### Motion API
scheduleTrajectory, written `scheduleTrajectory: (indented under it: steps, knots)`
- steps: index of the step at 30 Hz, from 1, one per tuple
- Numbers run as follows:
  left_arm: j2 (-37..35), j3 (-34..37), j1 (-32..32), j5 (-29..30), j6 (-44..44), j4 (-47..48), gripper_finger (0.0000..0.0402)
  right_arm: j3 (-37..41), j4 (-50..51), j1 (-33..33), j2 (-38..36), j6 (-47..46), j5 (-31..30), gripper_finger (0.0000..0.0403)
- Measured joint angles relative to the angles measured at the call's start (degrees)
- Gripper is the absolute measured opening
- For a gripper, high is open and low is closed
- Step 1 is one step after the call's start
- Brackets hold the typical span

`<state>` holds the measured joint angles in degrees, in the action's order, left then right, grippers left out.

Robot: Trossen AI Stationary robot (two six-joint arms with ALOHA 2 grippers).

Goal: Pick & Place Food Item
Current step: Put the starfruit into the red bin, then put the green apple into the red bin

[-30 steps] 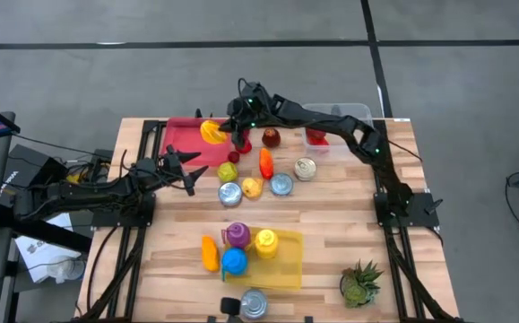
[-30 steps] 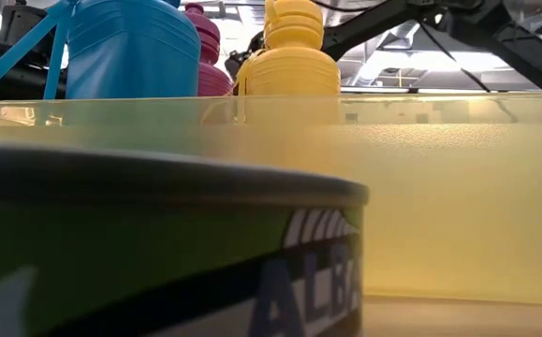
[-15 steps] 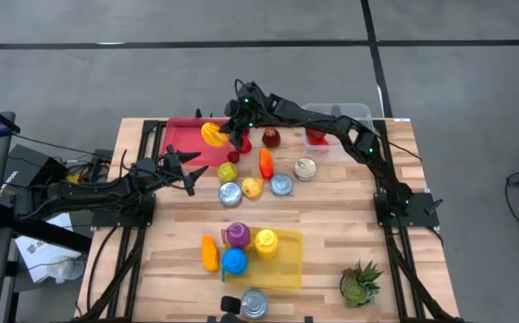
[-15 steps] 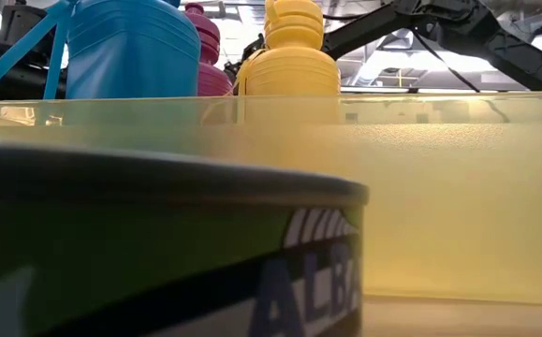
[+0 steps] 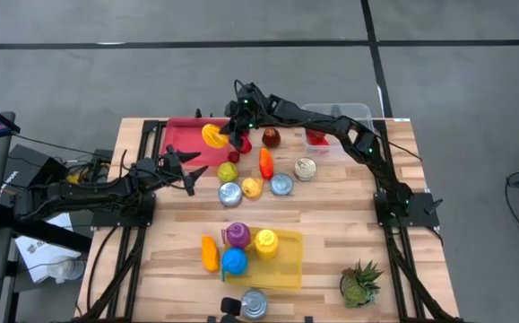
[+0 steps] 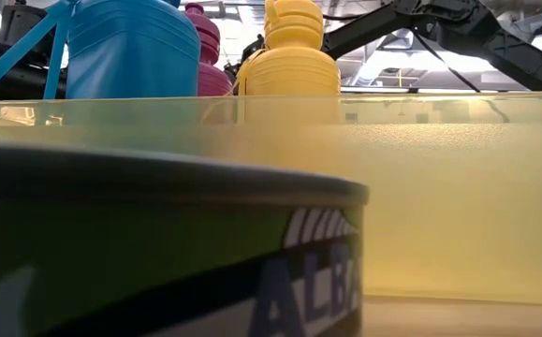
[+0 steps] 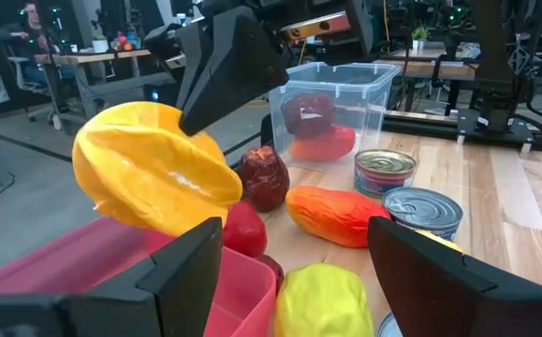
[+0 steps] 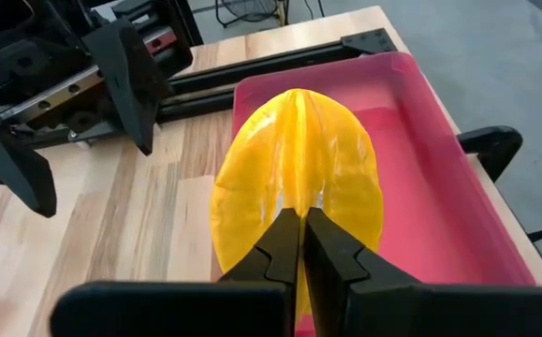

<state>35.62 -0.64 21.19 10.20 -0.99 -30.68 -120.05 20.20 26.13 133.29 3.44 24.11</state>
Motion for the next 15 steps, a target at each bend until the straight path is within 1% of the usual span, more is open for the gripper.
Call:
scheduleTrajectory:
  steps: [4,7,10,15]
  knots:
    - [0.0,0.0,0.0,0.0,0.0,-0.04,0.0259,0.0,0.2,-0.27,-0.01,1.93,0.06,0.0009]
    - [0.0,0.0,0.0,0.0,0.0,-0.04,0.0259,0.0,0.13,-0.99,-0.01,2.99,0.06,0.0028]
    - [0.0,0.0,0.0,0.0,0.0,-0.04,0.0259,0.0,-0.01,-1.54,-0.01,3.35,0.08,0.0069]
    - [0.0,0.0,0.0,-0.71,0.0,-0.04,0.0259,0.0,-0.1,-1.69,-0.01,3.63,-0.03,0.0152]
